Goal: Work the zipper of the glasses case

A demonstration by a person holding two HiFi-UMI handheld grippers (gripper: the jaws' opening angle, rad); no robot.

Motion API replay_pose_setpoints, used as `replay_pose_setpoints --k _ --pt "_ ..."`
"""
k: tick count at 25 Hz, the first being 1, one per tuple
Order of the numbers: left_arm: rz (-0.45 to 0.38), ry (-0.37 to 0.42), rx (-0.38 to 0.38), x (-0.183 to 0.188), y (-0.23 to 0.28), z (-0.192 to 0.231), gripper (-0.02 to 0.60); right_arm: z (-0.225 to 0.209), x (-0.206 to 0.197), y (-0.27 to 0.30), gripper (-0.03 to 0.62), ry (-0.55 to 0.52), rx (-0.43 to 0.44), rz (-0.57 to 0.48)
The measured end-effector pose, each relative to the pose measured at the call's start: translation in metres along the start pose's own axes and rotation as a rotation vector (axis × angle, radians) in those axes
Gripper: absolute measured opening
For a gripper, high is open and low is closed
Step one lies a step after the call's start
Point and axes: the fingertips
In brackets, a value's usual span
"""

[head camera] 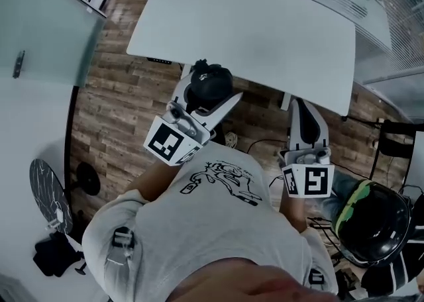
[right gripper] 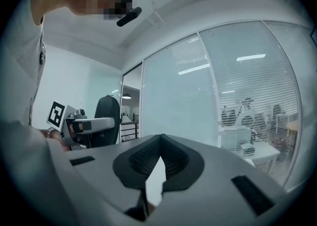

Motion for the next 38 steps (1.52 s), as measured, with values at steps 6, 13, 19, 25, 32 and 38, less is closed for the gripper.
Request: replay_pose_setpoints --k 6,13,19,25,32,38 --pt "-0.002 0.008 0.012 -0.003 0.032 0.035 0.252 -0.024 -0.012 0.040 0.005 0.007 0.002 0.006" --pt "0.014 0.009 0.021 -0.004 0.076 0.090 0.252 -0.053 -0.018 0.103 0.006 0.003 0.004 0.018" --pt "0.026 -0.012 0.012 0.004 0.110 0.145 0.252 -0.072 -0.010 0.167 0.005 0.000 -0.009 0.021" --pt "0.049 -0.021 -0.017 0.009 0.142 0.194 0.252 -0.088 -0.002 0.231 0.005 -0.027 -0.042 0.011" --pt "0.047 -0.019 -0.050 0.028 0.144 0.229 0.252 -0.082 0.017 0.267 0.005 -0.032 -0.078 -0.004" --pt "0.082 -0.015 -0.078 0.024 0.164 0.259 0.252 -0.083 0.009 0.304 0.005 -0.017 -0.074 0.017"
Point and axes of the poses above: the fingertips, and each gripper's own axes: y forward along the fingers, z to its left, x out of its top, and after that the axes turned 13 degrees about -y, right-handed
